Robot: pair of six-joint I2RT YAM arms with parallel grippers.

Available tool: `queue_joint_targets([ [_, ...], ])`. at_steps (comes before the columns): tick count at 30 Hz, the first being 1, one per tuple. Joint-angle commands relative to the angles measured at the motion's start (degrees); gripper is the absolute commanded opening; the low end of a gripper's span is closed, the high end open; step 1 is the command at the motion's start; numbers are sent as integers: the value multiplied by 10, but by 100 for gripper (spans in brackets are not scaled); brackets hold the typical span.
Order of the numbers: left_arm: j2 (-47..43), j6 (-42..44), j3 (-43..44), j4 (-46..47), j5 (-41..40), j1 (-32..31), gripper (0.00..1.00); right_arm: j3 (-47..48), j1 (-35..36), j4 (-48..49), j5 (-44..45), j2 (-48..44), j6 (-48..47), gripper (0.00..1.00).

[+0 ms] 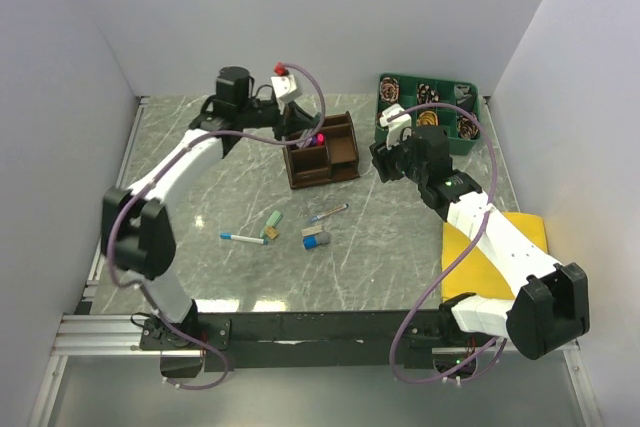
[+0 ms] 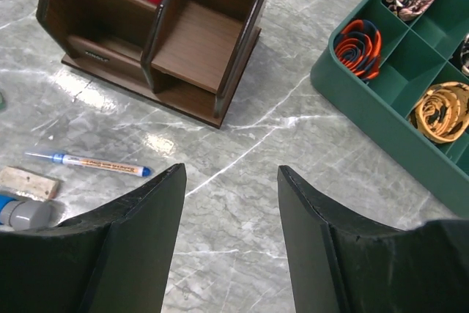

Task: Sort the stationery into containers
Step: Place the pen in the storage box.

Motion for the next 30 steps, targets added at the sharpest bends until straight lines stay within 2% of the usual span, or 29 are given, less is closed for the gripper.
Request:
queue_joint_targets([
  [1, 58, 49, 34, 31, 54, -6, 1, 7, -5, 20, 13, -9, -9, 61],
  [6, 96, 108, 54, -12, 68, -24, 1, -1, -4, 17, 18, -19, -13, 61],
  [12, 110, 150, 11, 22, 69, -48, 1, -7, -6, 4, 20, -24, -16, 61],
  [19, 154, 210, 2, 45, 58, -52, 1, 6, -6, -22, 19, -18, -20, 60],
  [25, 188, 237, 23, 33, 52, -53, 1, 19, -7, -38, 25, -12, -27, 60],
  [30, 192, 239, -8, 72, 40, -52, 1, 19, -8, -42, 22, -5, -22, 60],
])
